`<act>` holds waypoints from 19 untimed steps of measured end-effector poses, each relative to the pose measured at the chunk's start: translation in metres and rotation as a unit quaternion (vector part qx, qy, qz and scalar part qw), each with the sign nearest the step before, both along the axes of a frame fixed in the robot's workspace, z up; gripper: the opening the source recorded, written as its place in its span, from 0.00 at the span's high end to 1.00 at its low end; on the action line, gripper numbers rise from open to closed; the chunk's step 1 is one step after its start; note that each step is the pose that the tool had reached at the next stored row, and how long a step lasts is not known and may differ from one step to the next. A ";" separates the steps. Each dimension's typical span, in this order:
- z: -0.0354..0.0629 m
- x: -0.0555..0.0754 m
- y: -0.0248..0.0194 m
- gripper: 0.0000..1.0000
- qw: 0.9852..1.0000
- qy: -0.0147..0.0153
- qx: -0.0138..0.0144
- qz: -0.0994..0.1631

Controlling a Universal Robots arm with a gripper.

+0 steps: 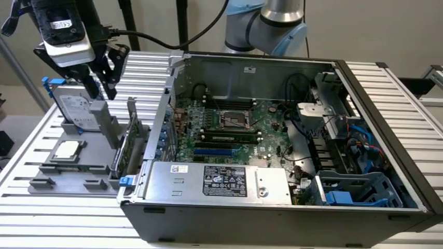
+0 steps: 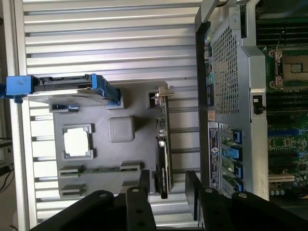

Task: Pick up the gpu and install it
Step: 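Pick up the gpu and move the gpu toward the slot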

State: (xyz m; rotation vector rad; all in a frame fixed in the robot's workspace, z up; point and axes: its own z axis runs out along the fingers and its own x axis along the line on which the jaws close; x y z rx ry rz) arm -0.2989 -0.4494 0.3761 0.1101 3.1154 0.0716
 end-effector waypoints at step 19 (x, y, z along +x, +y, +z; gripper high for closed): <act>-0.0330 0.000 -0.0037 0.00 1.000 0.000 0.000 0.000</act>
